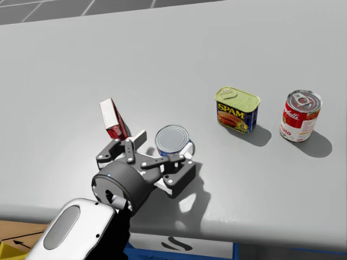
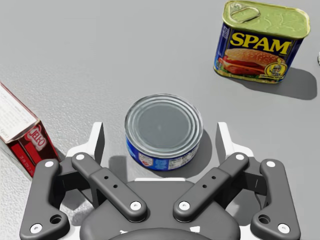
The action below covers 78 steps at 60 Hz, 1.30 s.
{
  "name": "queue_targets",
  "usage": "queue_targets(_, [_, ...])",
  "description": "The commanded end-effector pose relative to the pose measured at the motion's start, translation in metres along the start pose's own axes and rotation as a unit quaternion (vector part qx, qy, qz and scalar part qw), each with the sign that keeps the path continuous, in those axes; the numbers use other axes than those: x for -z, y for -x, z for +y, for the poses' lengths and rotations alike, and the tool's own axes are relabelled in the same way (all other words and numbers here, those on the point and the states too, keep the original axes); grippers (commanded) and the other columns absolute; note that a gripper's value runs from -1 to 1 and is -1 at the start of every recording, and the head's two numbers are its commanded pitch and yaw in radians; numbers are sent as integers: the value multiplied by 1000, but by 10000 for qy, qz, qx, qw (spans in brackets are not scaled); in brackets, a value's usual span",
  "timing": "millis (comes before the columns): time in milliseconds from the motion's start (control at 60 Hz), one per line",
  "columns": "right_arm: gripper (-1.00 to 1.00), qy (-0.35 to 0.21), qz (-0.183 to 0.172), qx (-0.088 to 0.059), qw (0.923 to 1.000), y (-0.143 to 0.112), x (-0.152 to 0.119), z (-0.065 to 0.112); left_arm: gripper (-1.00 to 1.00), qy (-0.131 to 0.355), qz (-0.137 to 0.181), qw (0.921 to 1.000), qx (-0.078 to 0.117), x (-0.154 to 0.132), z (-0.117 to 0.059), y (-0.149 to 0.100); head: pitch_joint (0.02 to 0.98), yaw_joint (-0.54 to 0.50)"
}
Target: Lift the tuna fish can off the table.
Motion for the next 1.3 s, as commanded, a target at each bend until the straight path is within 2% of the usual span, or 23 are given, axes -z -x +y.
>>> queue_targets(17, [-1000,15,-1,-4,10000,0,0,-1,-1000,-61,68,9999,-62,14,4,2,877,218])
queue_targets(450, [-1000,39,-7,-7,10000,-1,0,-2,-1000,-113,137,9998,4,29,2,5,879,217])
queue_targets(467, [-1000,40,-6,-3,10000,-1,0,-3,-587,-124,135,9998,13,29,2,6,878,217])
queue_targets(483, [-1000,40,-4,-3,10000,-1,0,-3,-416,-131,132,9998,25,29,2,7,878,217])
queue_targets(517, [-1000,41,-3,-5,10000,-1,0,-3,400,-124,140,9998,42,29,1,8,876,218])
queue_targets(533, [-1000,42,-5,-5,10000,-1,0,-3,400,-115,148,9998,52,29,1,8,875,218])
queue_targets(550, [-1000,42,-6,-4,10000,-1,0,-3,976,-97,159,9998,58,28,0,9,870,219])
queue_targets(767, [-1000,48,-4,-2,10000,0,0,-4,1000,-29,219,9996,154,28,-2,13,809,228])
queue_targets(1100, [-1000,55,0,-1,10000,0,1,-5,1000,44,276,9993,247,28,-4,17,519,250])
queue_targets(1300, [-1000,58,4,3,10000,0,1,-6,1000,75,282,9992,283,28,-7,17,453,253])
